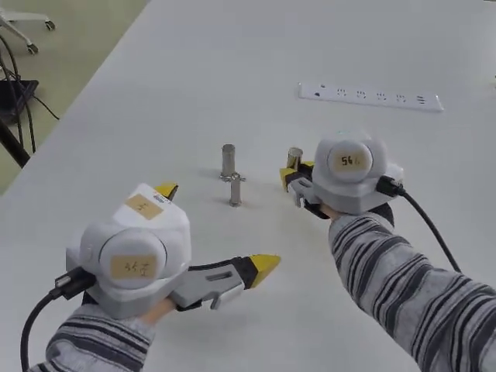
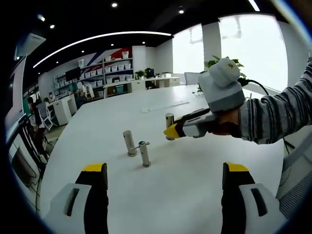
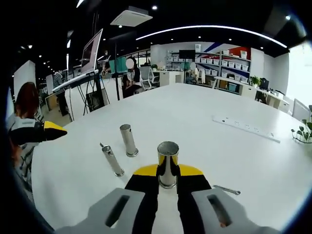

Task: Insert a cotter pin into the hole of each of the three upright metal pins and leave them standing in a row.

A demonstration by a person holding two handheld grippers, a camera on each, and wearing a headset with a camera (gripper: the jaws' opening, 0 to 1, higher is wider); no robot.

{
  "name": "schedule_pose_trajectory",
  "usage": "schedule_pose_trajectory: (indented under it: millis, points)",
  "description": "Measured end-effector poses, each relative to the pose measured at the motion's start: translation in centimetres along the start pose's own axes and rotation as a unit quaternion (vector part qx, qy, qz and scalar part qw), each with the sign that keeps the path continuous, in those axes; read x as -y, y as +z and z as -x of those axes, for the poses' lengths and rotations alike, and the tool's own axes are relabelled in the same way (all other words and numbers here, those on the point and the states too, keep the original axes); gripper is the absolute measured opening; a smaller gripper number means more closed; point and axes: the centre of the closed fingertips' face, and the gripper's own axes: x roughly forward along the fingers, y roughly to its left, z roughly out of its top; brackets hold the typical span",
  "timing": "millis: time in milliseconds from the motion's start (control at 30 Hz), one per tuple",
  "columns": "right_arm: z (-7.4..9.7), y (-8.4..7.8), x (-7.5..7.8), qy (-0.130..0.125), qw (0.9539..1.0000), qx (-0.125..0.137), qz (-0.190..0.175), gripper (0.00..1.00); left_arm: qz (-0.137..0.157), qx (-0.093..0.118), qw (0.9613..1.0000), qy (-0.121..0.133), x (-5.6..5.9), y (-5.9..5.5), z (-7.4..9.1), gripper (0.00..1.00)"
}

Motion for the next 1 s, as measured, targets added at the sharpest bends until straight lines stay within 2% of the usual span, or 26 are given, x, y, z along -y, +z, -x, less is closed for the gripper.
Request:
schedule_pose_trajectory:
  millis: [67, 233, 600, 800, 1000]
  points:
    - [0.7, -0.5, -0.2, -0.005, 0.9999, -0.010, -0.002, 0.08, -0.002, 0.004, 1.0000, -0.001, 0.3, 0.2, 0.3, 0.97]
    - [1.9, -1.6, -0.8, -0.015, 0.9997, -0.014, -0.012, 0.08, -0.001, 0.010, 0.9999, -0.004, 0.7, 0.5, 1.1, 0.95]
    - [3.4, -4.5, -2.5, -0.032, 0.9985, -0.033, -0.030, 0.08, 0.008, 0.008, 0.9999, 0.001, 1.2, -0.3, 2.8, 0.94]
    - [3.9, -5.8, -2.7, -0.042, 0.9976, -0.043, -0.033, 0.08, 0.011, 0.009, 0.9999, 0.004, 1.2, -0.5, 3.2, 0.94]
    - [4.4, -6.2, -2.7, -0.051, 0.9971, -0.039, -0.042, 0.08, 0.008, 0.006, 0.9999, 0.002, 1.4, -0.7, 3.2, 0.93]
